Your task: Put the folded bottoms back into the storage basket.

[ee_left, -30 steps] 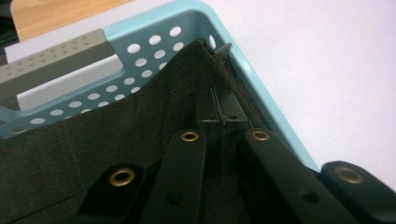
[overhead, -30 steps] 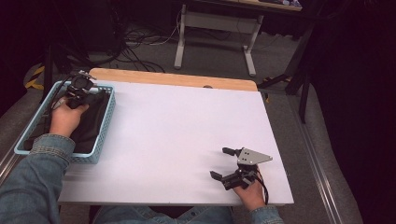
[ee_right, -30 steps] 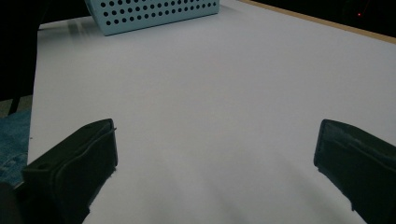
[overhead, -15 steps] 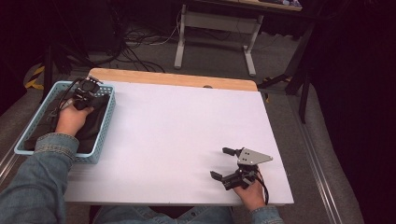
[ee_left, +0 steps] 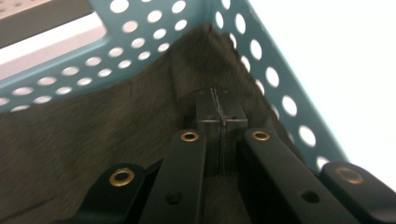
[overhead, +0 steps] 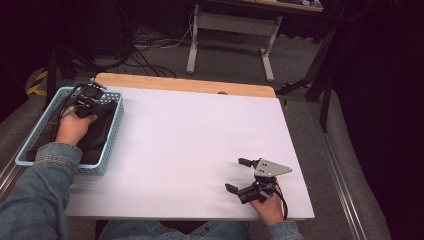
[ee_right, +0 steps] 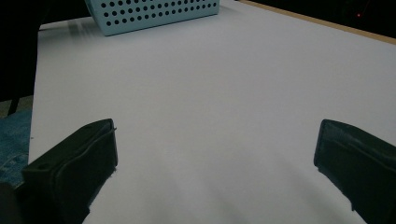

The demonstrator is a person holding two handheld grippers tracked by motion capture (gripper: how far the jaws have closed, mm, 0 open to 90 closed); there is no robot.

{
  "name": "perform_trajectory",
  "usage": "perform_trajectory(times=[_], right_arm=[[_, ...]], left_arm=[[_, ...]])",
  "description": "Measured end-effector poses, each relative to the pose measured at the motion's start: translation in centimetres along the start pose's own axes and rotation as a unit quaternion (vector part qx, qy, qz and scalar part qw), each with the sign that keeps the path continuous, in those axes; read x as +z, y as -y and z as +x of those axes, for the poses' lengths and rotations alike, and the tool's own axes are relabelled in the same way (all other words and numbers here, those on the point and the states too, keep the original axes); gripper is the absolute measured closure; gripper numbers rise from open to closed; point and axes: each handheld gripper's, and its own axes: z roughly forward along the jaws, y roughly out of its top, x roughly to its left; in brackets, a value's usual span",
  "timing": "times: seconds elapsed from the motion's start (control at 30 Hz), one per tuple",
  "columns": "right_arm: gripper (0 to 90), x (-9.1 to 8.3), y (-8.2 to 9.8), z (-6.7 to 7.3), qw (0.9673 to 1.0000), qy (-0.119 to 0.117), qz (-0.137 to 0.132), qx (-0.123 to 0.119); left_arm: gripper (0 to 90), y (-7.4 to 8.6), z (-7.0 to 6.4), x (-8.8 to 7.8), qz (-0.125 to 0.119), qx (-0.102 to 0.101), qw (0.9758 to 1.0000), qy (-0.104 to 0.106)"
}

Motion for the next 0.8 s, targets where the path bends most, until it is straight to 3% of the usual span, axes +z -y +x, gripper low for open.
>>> perform_trajectory(times=[0.17, 0.37, 0.63, 0.7, 0.8], right_arm=[[0.4, 0.0, 0.0, 0.0, 1.0000, 0.000, 0.000, 0.000], [0.4, 0.0, 0.0, 0.0, 1.0000, 0.000, 0.000, 0.000], [0.4, 0.1, 0.0, 0.0, 1.0000, 0.001, 0.002, 0.001], [0.4, 0.1, 0.0, 0.0, 1.0000, 0.001, 0.003, 0.000], [0.4, 0.1, 0.0, 0.0, 1.0000, 0.001, 0.003, 0.001]], left_arm=[[89.6, 1.0, -0.3, -2.4, -0.026, 0.020, 0.9994, 0.007], [89.5, 2.9, -0.5, -4.8, -0.052, 0.022, 0.9981, 0.026], [89.6, 4.6, -2.7, -6.2, -0.045, 0.070, 0.9955, 0.045], [89.5, 4.8, -3.1, -6.3, -0.038, 0.077, 0.9955, 0.040], [89.6, 5.0, -3.5, -6.2, -0.031, 0.082, 0.9950, 0.048]])
